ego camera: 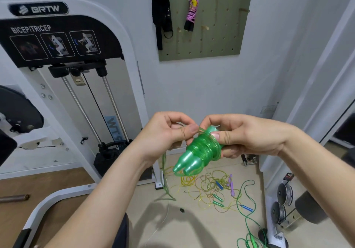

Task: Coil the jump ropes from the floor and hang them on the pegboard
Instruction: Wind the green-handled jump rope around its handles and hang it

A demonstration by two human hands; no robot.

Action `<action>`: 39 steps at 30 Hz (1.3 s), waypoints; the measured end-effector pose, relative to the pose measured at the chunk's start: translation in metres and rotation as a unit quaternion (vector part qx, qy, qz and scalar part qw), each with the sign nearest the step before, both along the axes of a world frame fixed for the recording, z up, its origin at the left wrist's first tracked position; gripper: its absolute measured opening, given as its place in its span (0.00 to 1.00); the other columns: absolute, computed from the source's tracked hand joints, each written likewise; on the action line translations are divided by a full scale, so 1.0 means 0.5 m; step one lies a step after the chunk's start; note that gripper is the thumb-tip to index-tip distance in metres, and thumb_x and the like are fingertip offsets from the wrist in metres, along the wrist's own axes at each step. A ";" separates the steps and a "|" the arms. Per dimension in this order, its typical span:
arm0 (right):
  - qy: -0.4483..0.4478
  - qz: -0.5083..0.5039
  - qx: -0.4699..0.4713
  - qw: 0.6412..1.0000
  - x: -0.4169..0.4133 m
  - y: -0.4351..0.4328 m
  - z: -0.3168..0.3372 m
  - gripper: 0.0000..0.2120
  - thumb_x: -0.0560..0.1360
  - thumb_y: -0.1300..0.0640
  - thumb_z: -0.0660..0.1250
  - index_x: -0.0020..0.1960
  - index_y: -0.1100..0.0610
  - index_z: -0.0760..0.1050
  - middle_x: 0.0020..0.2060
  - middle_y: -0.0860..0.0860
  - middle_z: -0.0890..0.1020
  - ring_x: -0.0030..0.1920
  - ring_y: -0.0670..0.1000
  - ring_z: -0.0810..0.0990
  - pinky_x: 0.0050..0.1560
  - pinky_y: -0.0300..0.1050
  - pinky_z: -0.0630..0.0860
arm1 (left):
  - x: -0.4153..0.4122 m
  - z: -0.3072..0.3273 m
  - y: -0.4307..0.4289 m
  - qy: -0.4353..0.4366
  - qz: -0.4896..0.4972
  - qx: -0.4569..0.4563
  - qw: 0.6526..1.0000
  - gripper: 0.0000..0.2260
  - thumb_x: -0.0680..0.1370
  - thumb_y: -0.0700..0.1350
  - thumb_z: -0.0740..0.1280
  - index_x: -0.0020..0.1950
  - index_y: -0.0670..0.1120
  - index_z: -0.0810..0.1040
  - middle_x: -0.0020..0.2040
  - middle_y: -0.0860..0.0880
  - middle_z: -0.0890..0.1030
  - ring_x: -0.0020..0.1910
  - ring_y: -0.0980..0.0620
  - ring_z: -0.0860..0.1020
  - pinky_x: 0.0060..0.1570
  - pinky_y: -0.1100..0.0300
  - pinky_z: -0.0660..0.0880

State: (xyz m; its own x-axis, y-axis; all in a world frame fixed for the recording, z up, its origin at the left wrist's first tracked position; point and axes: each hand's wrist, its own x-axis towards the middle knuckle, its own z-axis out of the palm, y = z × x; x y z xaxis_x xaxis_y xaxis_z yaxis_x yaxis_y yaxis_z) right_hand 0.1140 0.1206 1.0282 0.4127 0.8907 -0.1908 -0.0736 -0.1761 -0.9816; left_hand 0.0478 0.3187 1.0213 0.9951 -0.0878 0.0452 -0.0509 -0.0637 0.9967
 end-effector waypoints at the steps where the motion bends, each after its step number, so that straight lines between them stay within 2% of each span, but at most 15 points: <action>1: 0.028 0.008 0.032 0.999 0.002 0.001 -0.007 0.16 0.73 0.55 0.70 0.55 0.60 0.68 0.35 0.54 0.72 0.26 0.44 0.66 0.28 0.35 0.63 | 0.004 -0.006 -0.002 0.009 0.001 -0.033 0.999 0.03 0.67 0.45 0.72 0.35 0.47 0.81 0.27 0.47 0.77 0.27 0.53 0.64 0.25 0.65 0.57; 3: 0.069 0.025 0.086 0.994 0.007 0.003 -0.023 0.20 0.71 0.52 0.74 0.54 0.60 0.68 0.33 0.51 0.72 0.26 0.44 0.64 0.28 0.34 0.61 | 0.011 -0.020 -0.006 0.022 0.007 -0.093 0.995 0.04 0.69 0.42 0.74 0.36 0.46 0.80 0.27 0.48 0.76 0.23 0.56 0.61 0.25 0.64 0.52; 5: 0.087 0.025 0.115 0.989 0.009 0.004 -0.036 0.20 0.71 0.51 0.74 0.54 0.59 0.68 0.31 0.49 0.73 0.27 0.43 0.65 0.27 0.34 0.60 | 0.015 -0.033 -0.008 0.021 0.012 -0.143 0.989 0.02 0.69 0.41 0.72 0.36 0.46 0.82 0.30 0.46 0.76 0.31 0.52 0.63 0.32 0.57 0.52; 7: 0.098 0.011 0.131 0.986 0.009 0.004 -0.046 0.20 0.70 0.52 0.75 0.53 0.59 0.68 0.32 0.51 0.74 0.27 0.44 0.66 0.27 0.34 0.61 | 0.017 -0.044 -0.009 0.005 0.022 -0.174 0.984 0.03 0.69 0.40 0.71 0.36 0.45 0.83 0.31 0.45 0.76 0.34 0.49 0.67 0.33 0.58 0.59; 9: 0.105 -0.007 0.139 0.985 0.009 0.003 -0.053 0.20 0.69 0.52 0.76 0.52 0.59 0.69 0.33 0.53 0.74 0.27 0.44 0.67 0.27 0.34 0.63 | 0.016 -0.049 -0.010 -0.001 0.049 -0.200 0.979 0.03 0.68 0.39 0.71 0.34 0.43 0.83 0.27 0.46 0.76 0.27 0.50 0.73 0.31 0.62 0.70; 12: 0.111 0.003 0.171 0.979 0.002 0.006 -0.055 0.19 0.71 0.53 0.74 0.53 0.59 0.68 0.31 0.51 0.75 0.27 0.44 0.68 0.27 0.33 0.64 | 0.016 -0.060 -0.016 0.008 0.065 -0.233 0.970 0.03 0.66 0.41 0.70 0.32 0.44 0.83 0.28 0.47 0.77 0.28 0.50 0.74 0.31 0.62 0.73; 15: 0.112 -0.022 0.226 0.967 -0.016 0.026 -0.053 0.18 0.72 0.55 0.72 0.53 0.59 0.66 0.31 0.52 0.77 0.27 0.44 0.68 0.26 0.32 0.65 | 0.024 -0.082 -0.032 0.031 0.108 -0.250 0.962 0.05 0.65 0.38 0.70 0.31 0.47 0.80 0.29 0.47 0.76 0.25 0.51 0.71 0.27 0.63 0.69; 18: 0.118 -0.155 0.251 0.948 -0.027 0.056 -0.048 0.15 0.72 0.60 0.72 0.50 0.60 0.67 0.31 0.58 0.78 0.25 0.47 0.70 0.23 0.32 0.66 | 0.022 -0.097 -0.062 -0.008 0.163 -0.213 0.963 0.09 0.74 0.33 0.64 0.36 0.44 0.75 0.29 0.45 0.68 0.23 0.55 0.60 0.20 0.67 0.56; 21: 0.042 -0.343 0.175 0.922 -0.031 0.081 -0.056 0.07 0.77 0.64 0.66 0.49 0.59 0.67 0.30 0.59 0.79 0.24 0.47 0.72 0.24 0.34 0.68 | 0.021 -0.121 -0.074 -0.015 0.215 -0.124 0.969 0.12 0.79 0.36 0.62 0.37 0.46 0.77 0.30 0.47 0.71 0.25 0.56 0.62 0.23 0.66 0.59; 25: -0.123 -0.464 0.100 0.872 -0.028 0.099 -0.098 0.08 0.78 0.63 0.66 0.49 0.57 0.66 0.33 0.57 0.80 0.25 0.48 0.75 0.29 0.42 0.73 | 0.012 -0.136 -0.074 -0.040 0.203 0.117 0.971 0.13 0.80 0.42 0.62 0.36 0.49 0.78 0.24 0.56 0.73 0.24 0.58 0.65 0.28 0.61 0.61; 27: -0.226 -0.503 0.042 0.833 -0.017 0.095 -0.111 0.09 0.77 0.58 0.68 0.47 0.55 0.66 0.35 0.55 0.82 0.30 0.52 0.79 0.37 0.51 0.77 | 0.001 -0.133 -0.074 -0.085 0.189 0.236 0.949 0.09 0.80 0.44 0.63 0.45 0.51 0.82 0.26 0.55 0.74 0.27 0.57 0.71 0.31 0.59 0.68; 30: -0.396 -0.465 -0.054 0.790 -0.017 0.088 -0.120 0.11 0.77 0.52 0.66 0.48 0.55 0.65 0.34 0.50 0.78 0.35 0.56 0.77 0.37 0.49 0.70 | -0.011 -0.117 -0.062 -0.178 0.199 0.391 0.881 0.07 0.78 0.46 0.64 0.48 0.50 0.83 0.33 0.50 0.80 0.35 0.48 0.77 0.37 0.53 0.74; 35: -0.616 -0.397 -0.098 0.674 -0.036 0.094 -0.123 0.10 0.77 0.55 0.65 0.46 0.57 0.65 0.28 0.50 0.73 0.28 0.61 0.75 0.26 0.44 0.64 | -0.004 -0.079 -0.039 -0.286 0.169 0.553 0.764 0.06 0.72 0.47 0.65 0.39 0.48 0.80 0.32 0.51 0.79 0.31 0.46 0.78 0.28 0.57 0.72; 37: -0.625 -0.370 -0.116 0.677 -0.029 0.085 -0.123 0.09 0.77 0.53 0.64 0.46 0.57 0.65 0.28 0.49 0.71 0.28 0.61 0.75 0.26 0.44 0.64 | 0.000 -0.063 -0.021 -0.311 0.162 0.570 0.743 0.07 0.71 0.49 0.67 0.38 0.47 0.80 0.31 0.50 0.78 0.29 0.46 0.78 0.27 0.57 0.71; 39: -0.619 -0.332 -0.110 0.703 -0.025 0.073 -0.119 0.10 0.79 0.50 0.59 0.47 0.56 0.65 0.27 0.45 0.66 0.28 0.60 0.73 0.27 0.46 0.67 | 0.006 -0.052 0.003 -0.338 0.161 0.571 0.731 0.08 0.71 0.50 0.69 0.37 0.46 0.80 0.30 0.50 0.76 0.28 0.46 0.76 0.26 0.59 0.70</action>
State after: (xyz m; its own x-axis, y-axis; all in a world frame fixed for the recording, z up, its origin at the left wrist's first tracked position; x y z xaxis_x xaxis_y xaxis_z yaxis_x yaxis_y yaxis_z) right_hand 0.1014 0.1570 0.9685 0.6942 0.4285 0.5783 0.6762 -0.6636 -0.3200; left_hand 0.0510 0.3201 0.9954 0.7569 -0.2180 0.6161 -0.3060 -0.9512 0.0393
